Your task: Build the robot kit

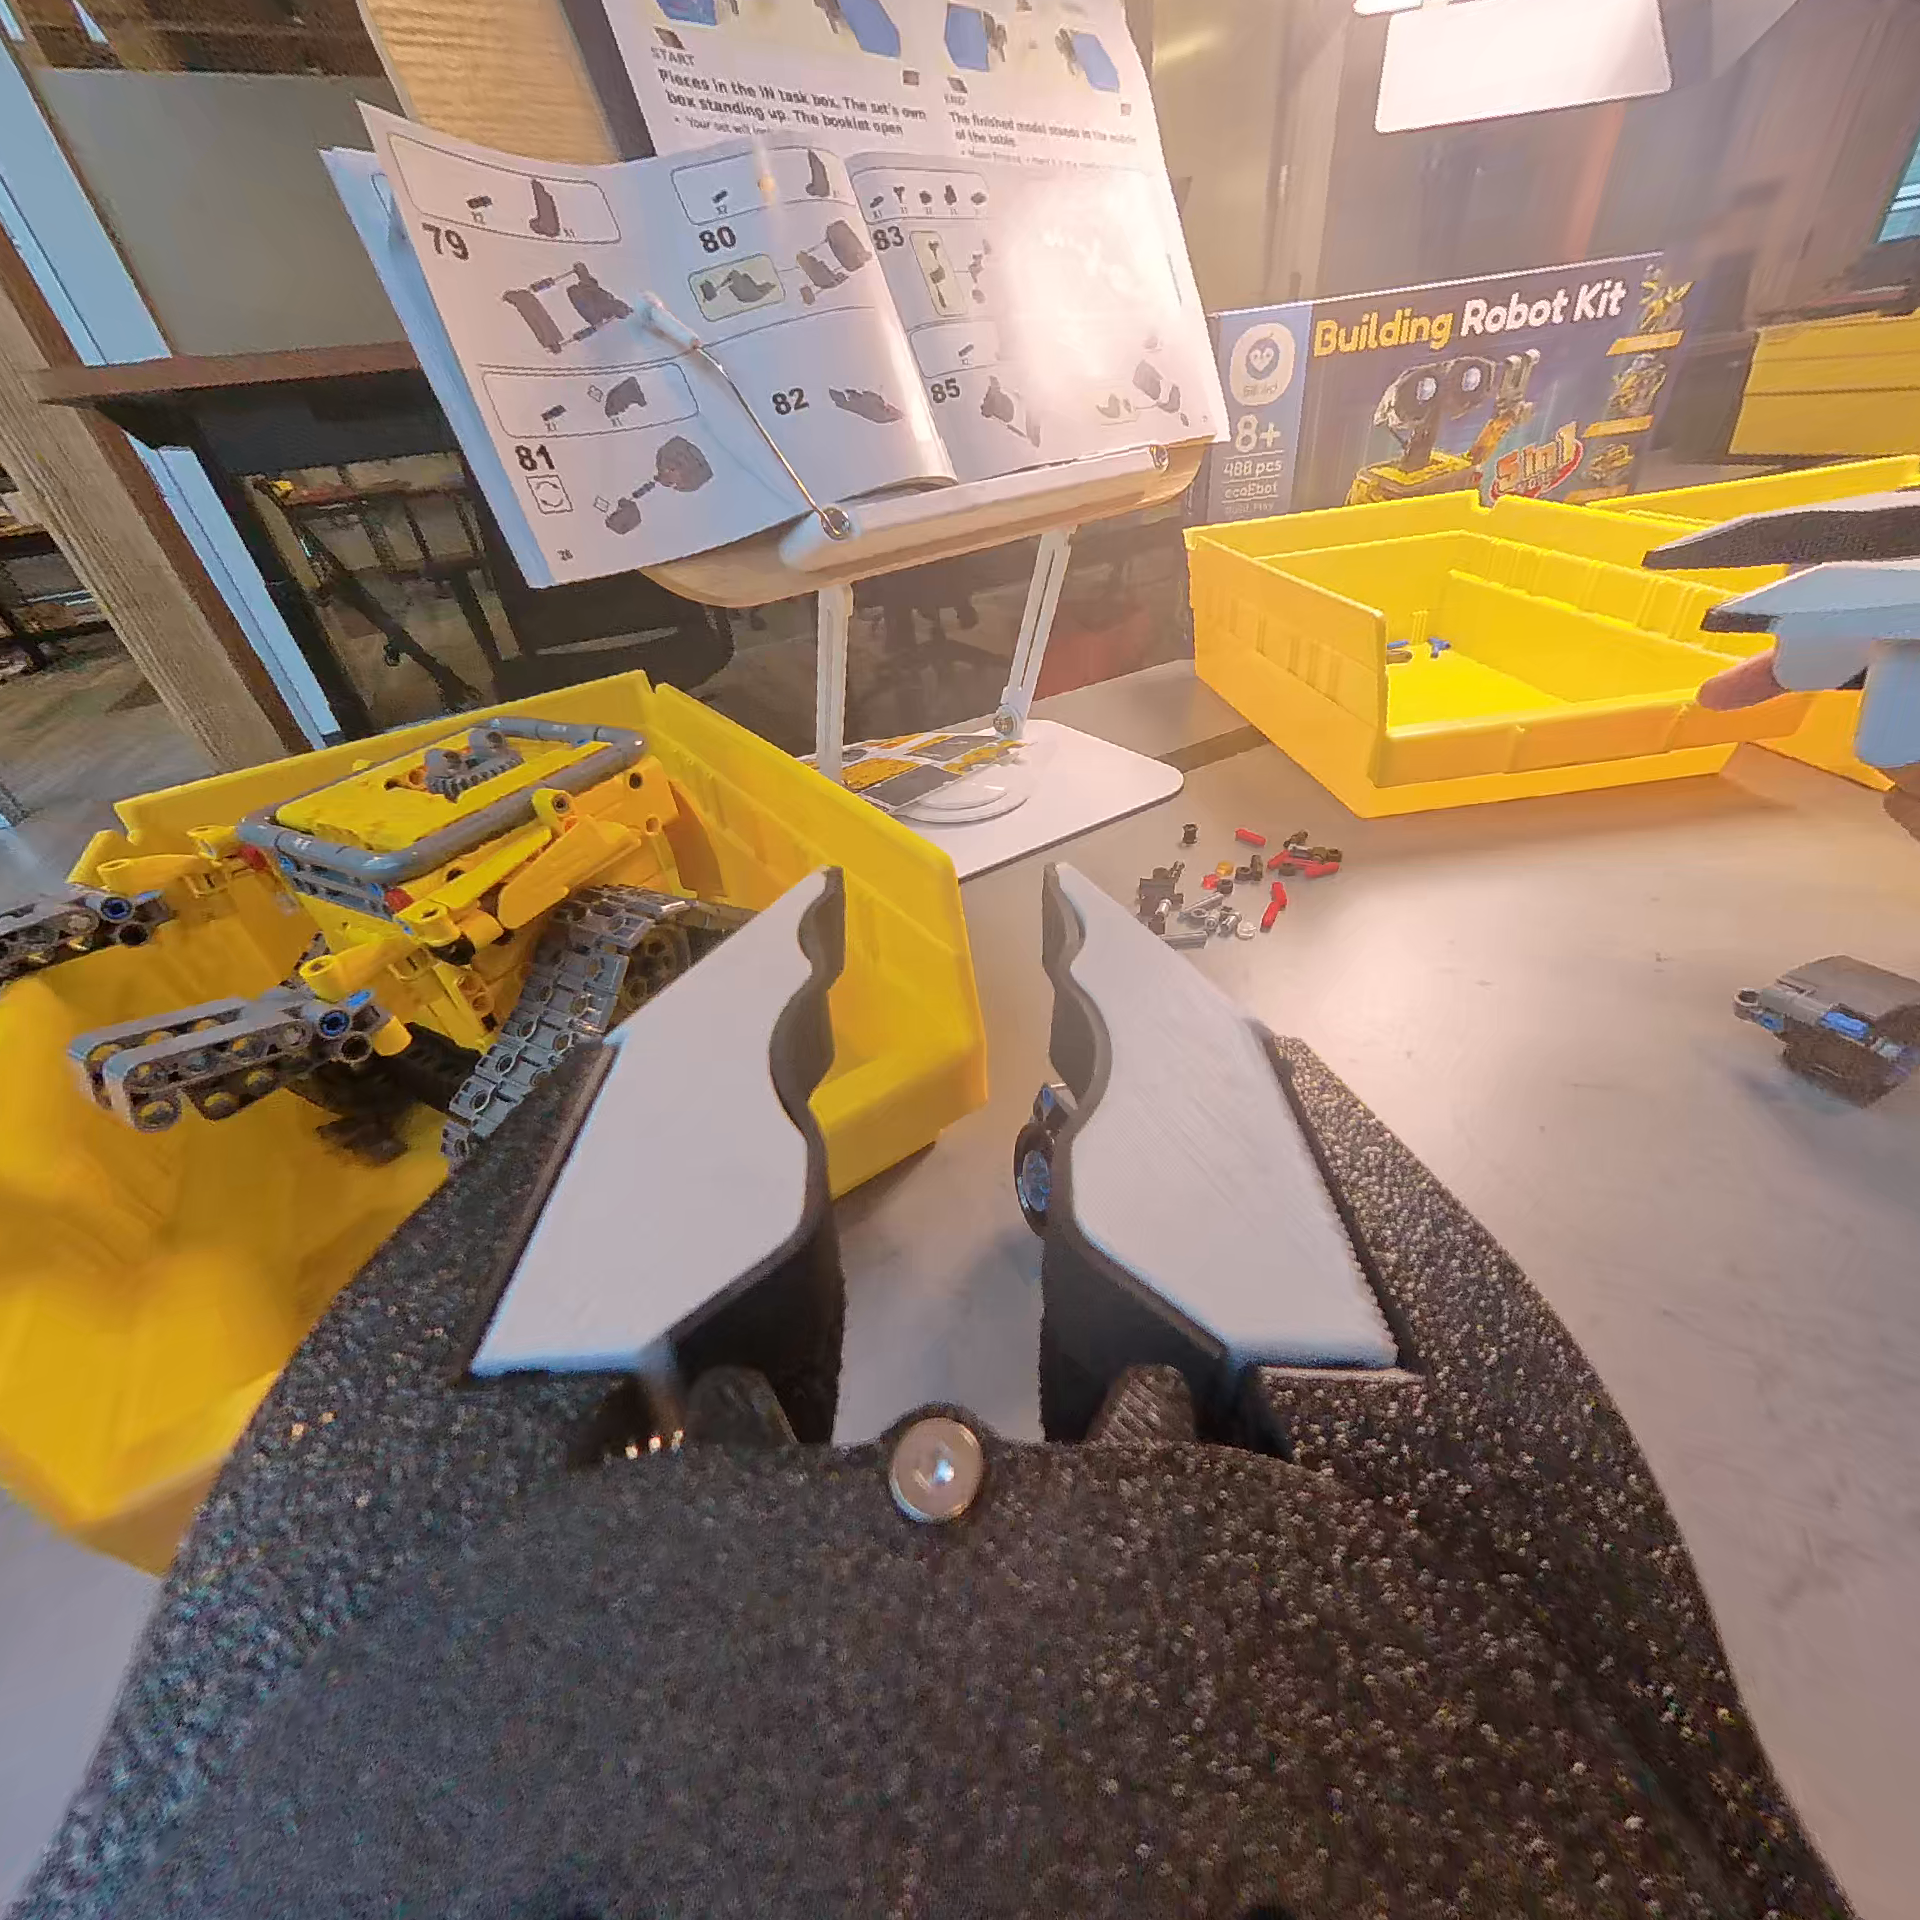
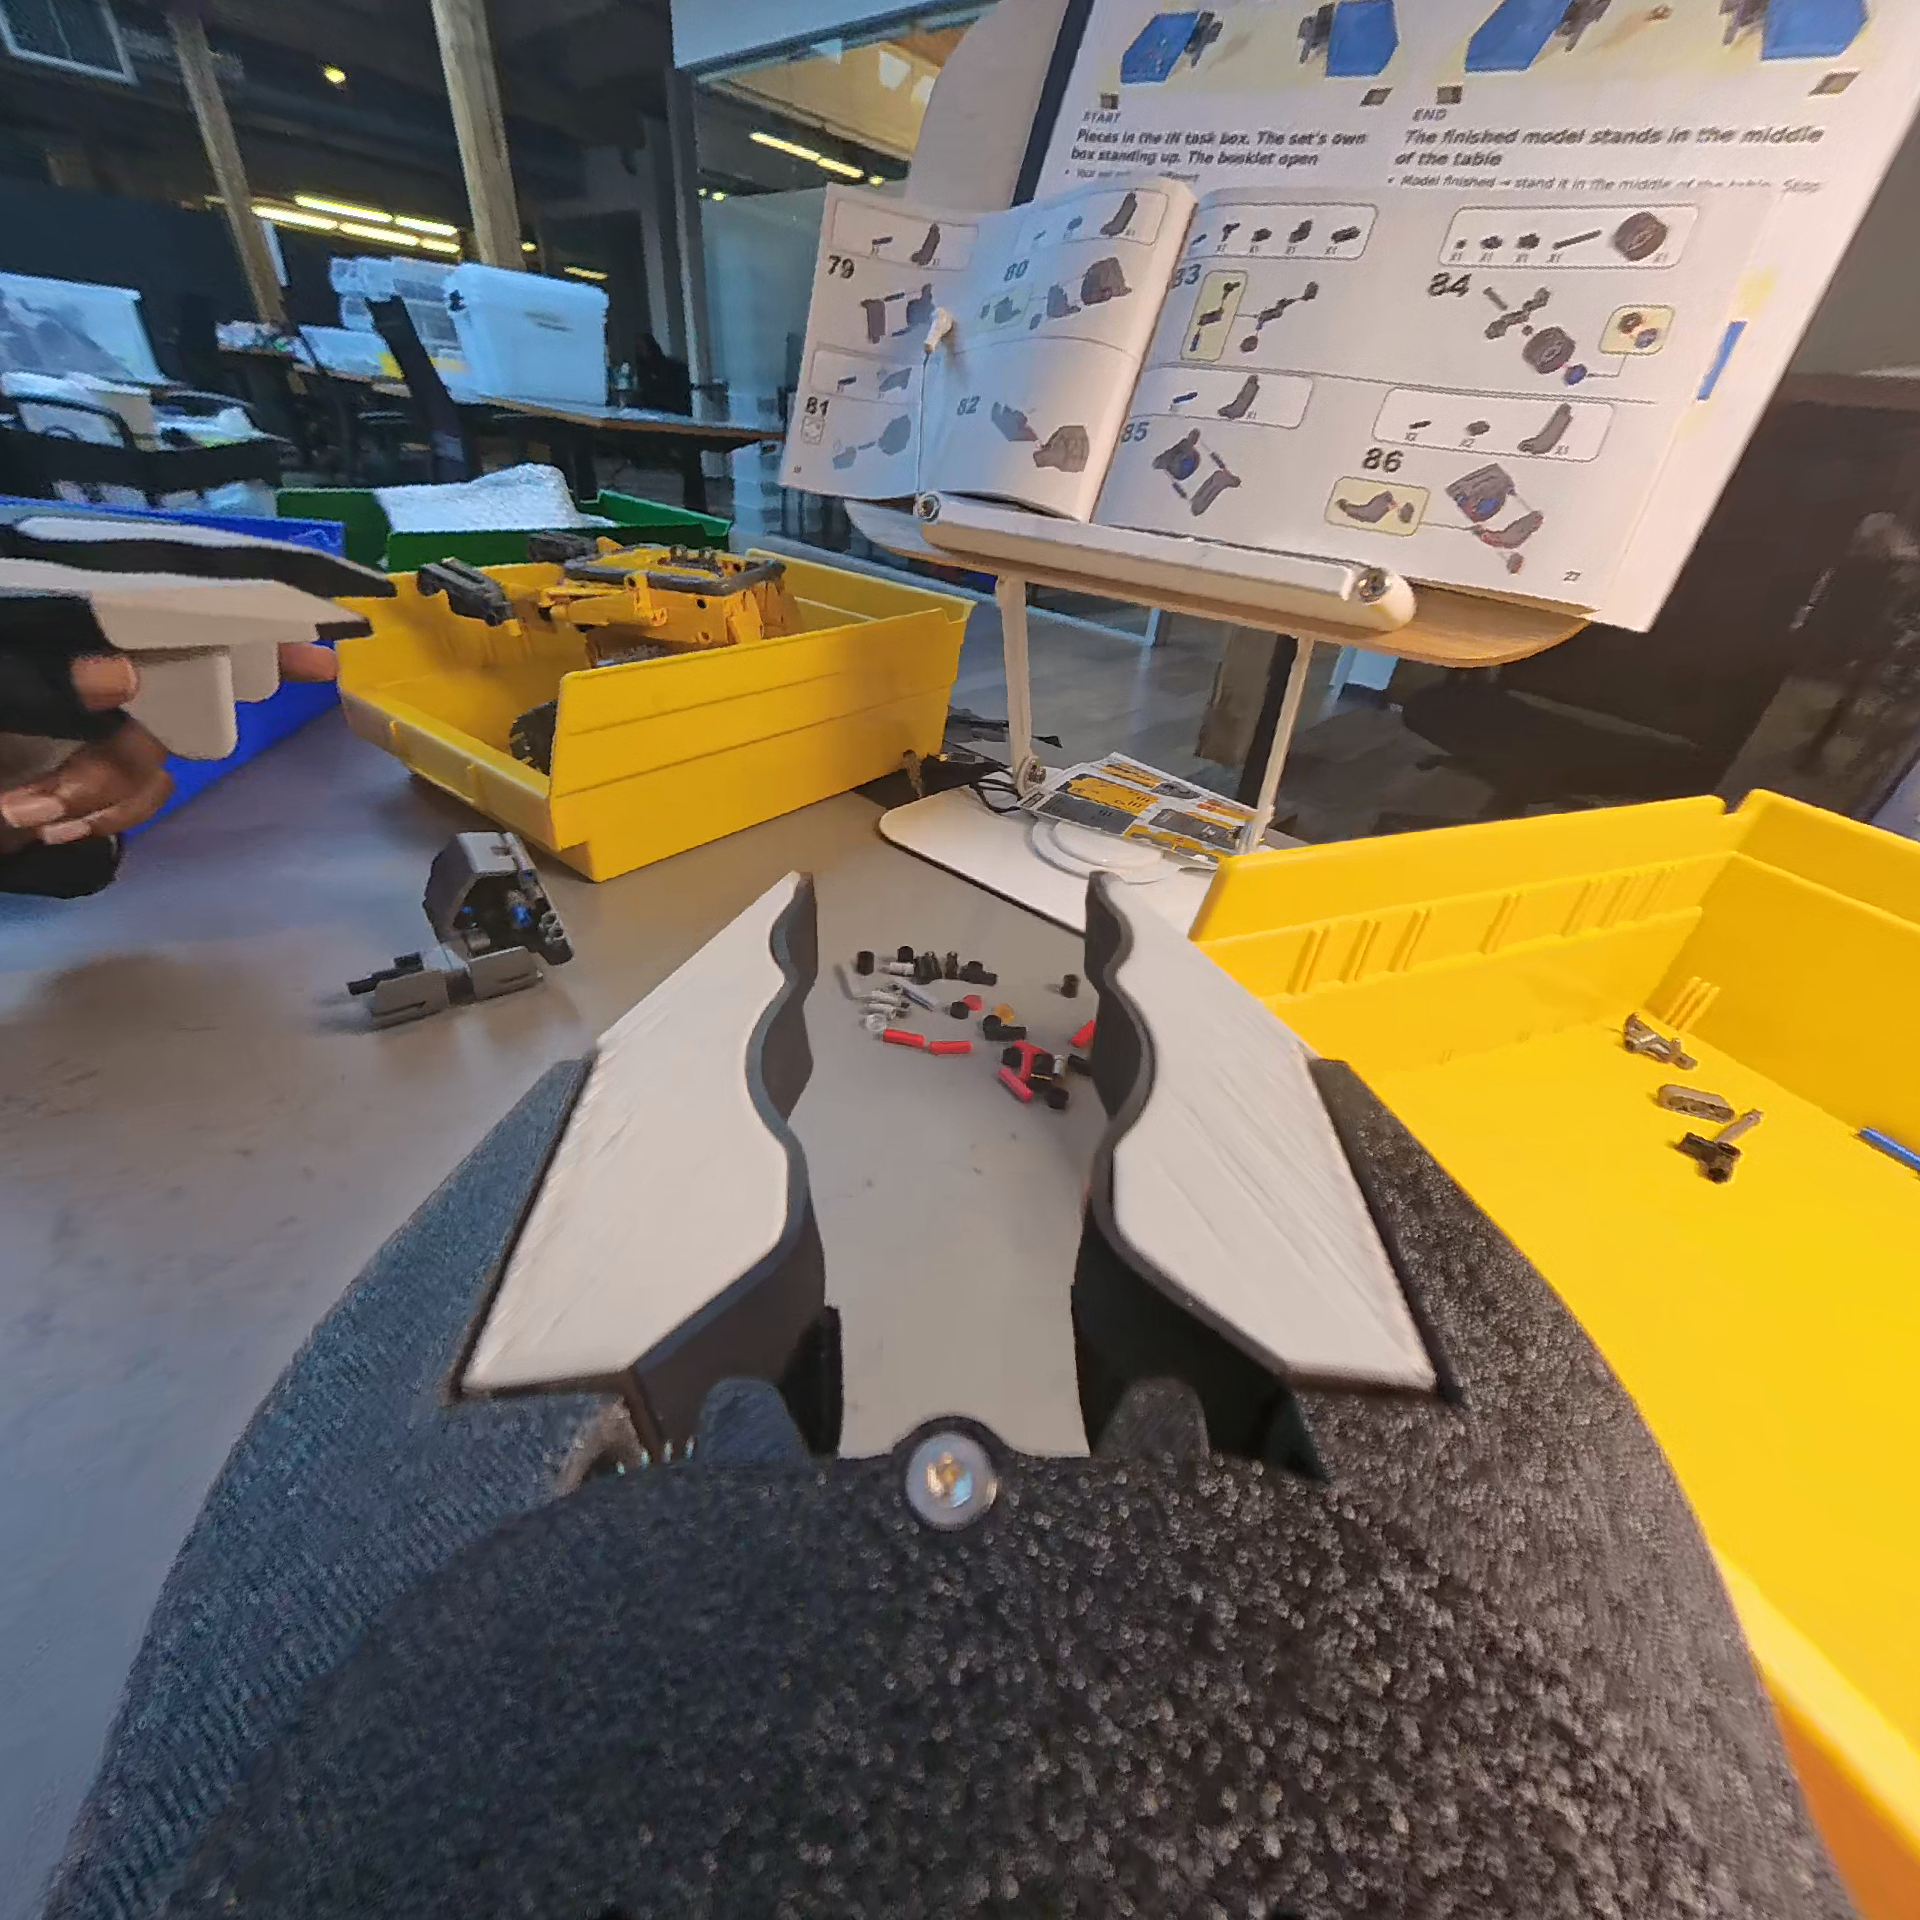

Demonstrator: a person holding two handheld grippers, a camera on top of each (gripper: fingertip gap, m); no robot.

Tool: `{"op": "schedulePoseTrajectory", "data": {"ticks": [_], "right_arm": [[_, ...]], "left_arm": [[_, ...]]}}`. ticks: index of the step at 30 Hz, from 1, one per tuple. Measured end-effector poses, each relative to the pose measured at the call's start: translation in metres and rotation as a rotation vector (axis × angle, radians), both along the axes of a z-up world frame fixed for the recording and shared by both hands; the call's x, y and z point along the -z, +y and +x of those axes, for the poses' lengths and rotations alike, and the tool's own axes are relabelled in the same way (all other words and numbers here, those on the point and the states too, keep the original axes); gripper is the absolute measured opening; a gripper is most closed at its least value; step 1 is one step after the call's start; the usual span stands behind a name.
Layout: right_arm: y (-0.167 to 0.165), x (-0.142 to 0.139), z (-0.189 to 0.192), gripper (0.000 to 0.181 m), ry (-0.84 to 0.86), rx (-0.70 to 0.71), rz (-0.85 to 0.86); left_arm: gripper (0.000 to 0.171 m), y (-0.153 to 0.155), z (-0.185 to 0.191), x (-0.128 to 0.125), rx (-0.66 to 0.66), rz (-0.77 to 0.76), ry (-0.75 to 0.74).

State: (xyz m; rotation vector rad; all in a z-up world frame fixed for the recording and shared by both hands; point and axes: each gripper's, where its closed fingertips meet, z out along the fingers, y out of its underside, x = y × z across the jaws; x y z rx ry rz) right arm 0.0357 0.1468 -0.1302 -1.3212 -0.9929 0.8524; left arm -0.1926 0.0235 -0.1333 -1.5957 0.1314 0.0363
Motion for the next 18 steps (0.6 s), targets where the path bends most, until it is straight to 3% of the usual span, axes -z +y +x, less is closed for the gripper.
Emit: {"op": "schedulePoseTrajectory", "data": {"ticks": [3,7,11,13,15,18], "right_arm": [[-0.022,0.013,-0.007,0.054,-0.126,-0.175,-0.026],[-0.072,0.061,0.011,0.072,-0.519,-0.499,-0.142],[-0.083,0.113,0.034,0.068,-0.831,-0.526,-0.098],[-0.087,0.121,0.029,0.030,-0.839,-0.550,-0.101],[-0.098,0.107,0.017,0.030,-0.728,-0.609,-0.197],[-0.108,0.046,-0.003,0.030,-0.378,-0.692,-0.419]], "left_arm": [[0.037,0.000,0.002,0.001,0.003,-0.005,0.019],[0.036,0.001,0.002,-0.002,-0.002,0.000,0.045],[0.036,0.004,0.000,0.002,-0.004,-0.009,0.053],[0.036,0.005,0.001,0.004,-0.001,-0.017,0.051],[0.035,0.004,0.002,0.004,0.003,-0.018,0.054],[0.034,0.001,0.004,0.000,0.006,-0.008,0.062]]}}
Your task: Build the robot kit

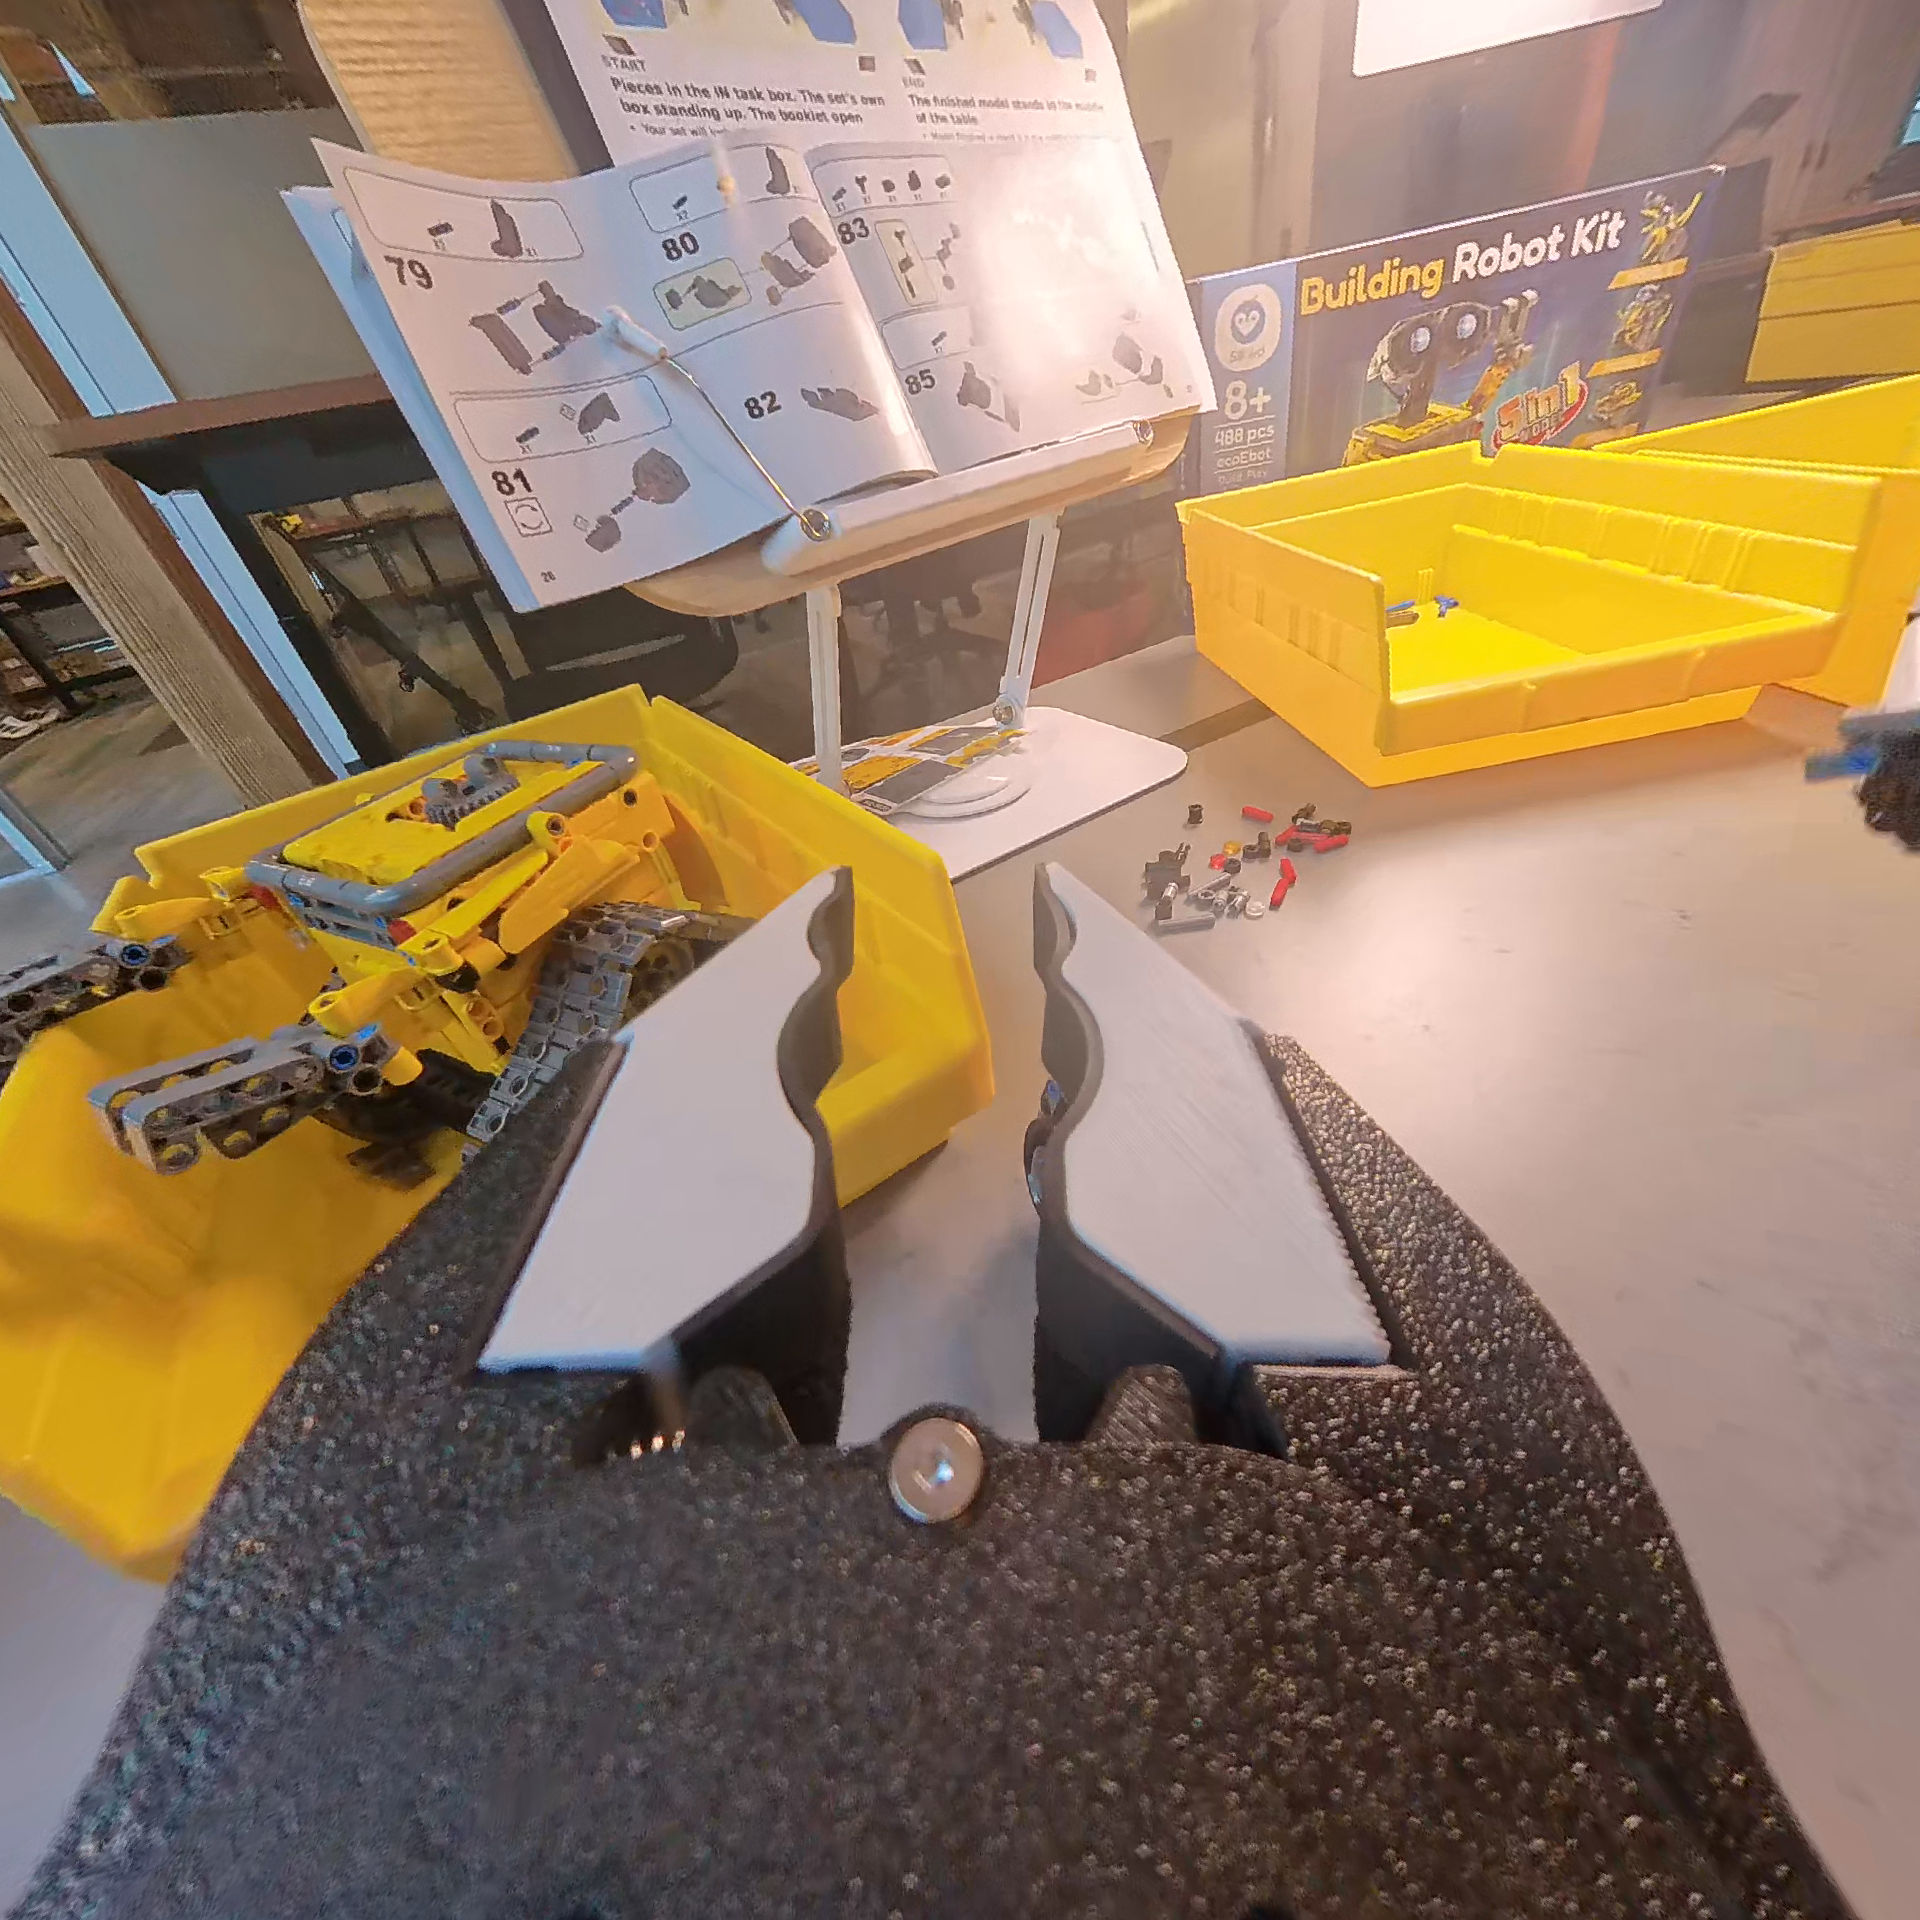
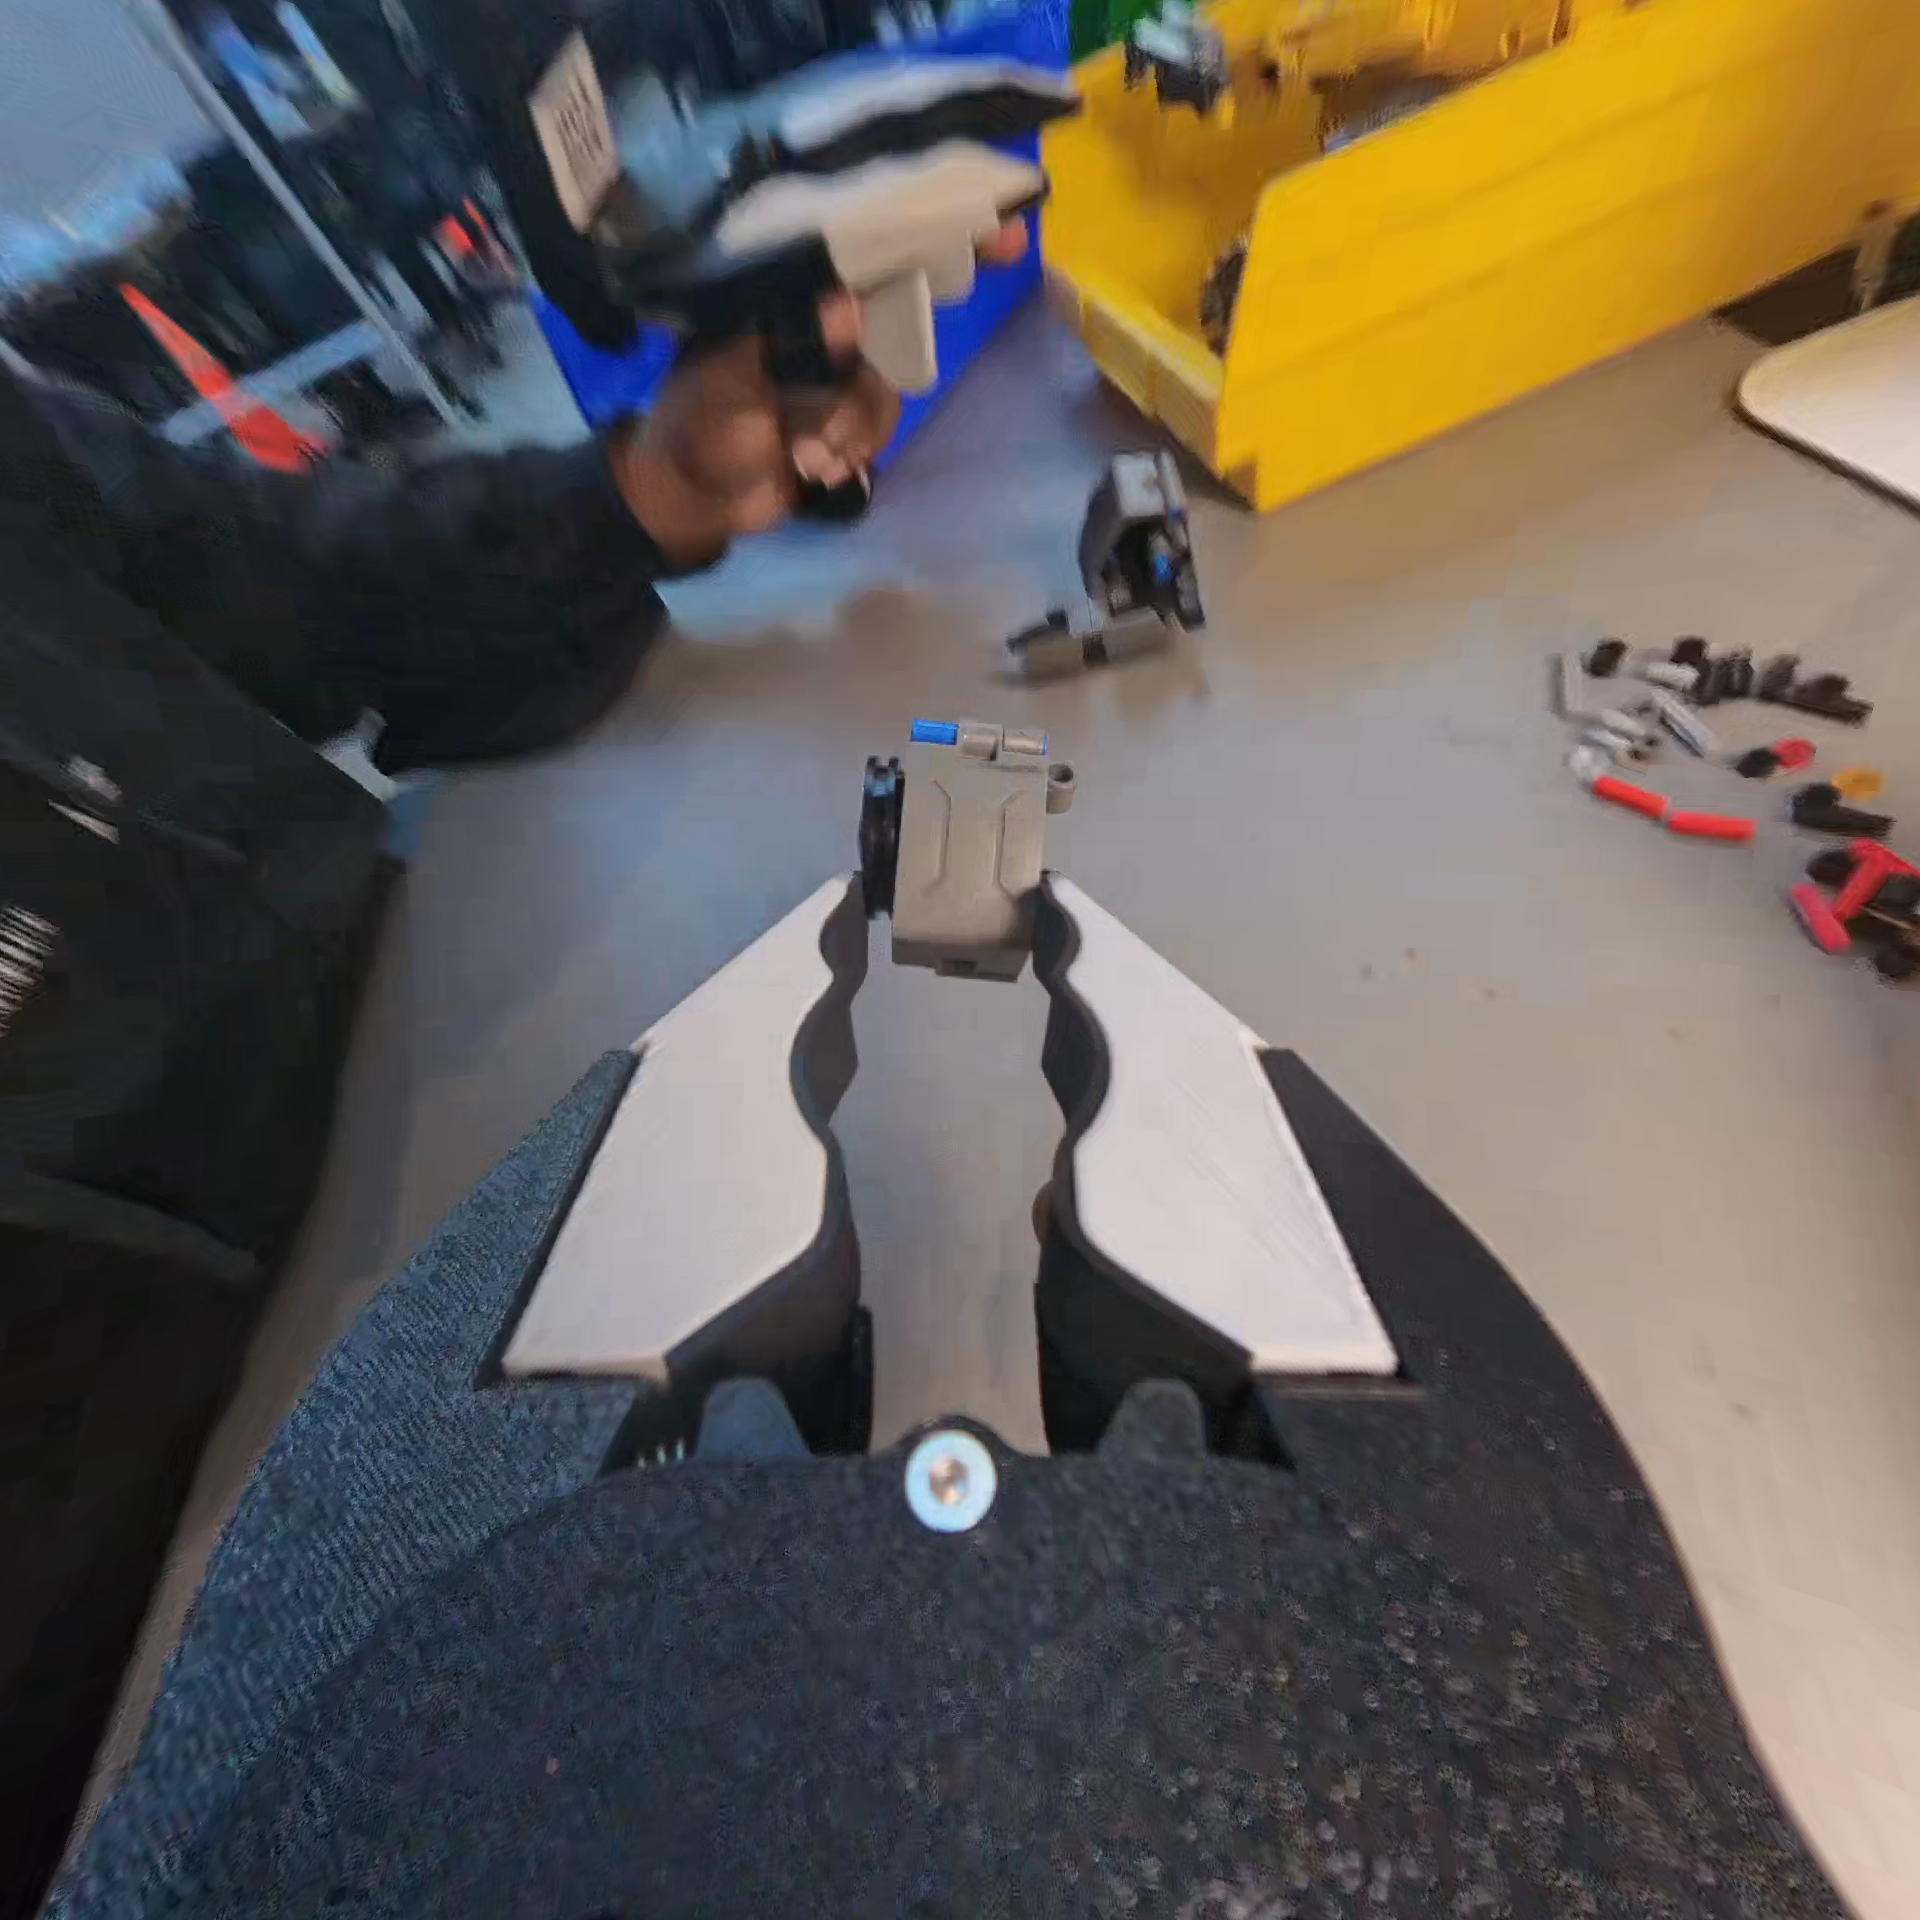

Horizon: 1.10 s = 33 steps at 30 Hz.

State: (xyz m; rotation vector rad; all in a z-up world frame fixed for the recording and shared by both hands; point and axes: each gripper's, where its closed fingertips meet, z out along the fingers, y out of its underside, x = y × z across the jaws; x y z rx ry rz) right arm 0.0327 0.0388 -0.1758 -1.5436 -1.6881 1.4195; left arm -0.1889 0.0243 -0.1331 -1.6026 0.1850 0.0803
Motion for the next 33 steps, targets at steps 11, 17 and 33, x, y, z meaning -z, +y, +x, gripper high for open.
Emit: {"op": "schedulePoseTrajectory", "data": {"ticks": [11,17,33], "right_arm": [[-0.013,-0.070,-0.023,0.030,0.263,-0.051,-0.355],[-0.011,-0.065,-0.026,0.030,0.258,-0.060,-0.380],[-0.012,-0.016,-0.043,0.030,0.082,-0.052,-0.215]], "left_arm": [[0.033,0.001,0.002,0.002,0.009,-0.009,0.003],[0.033,0.002,0.008,0.006,0.026,-0.021,0.022],[0.034,0.000,0.047,0.014,0.167,-0.034,0.154]]}}
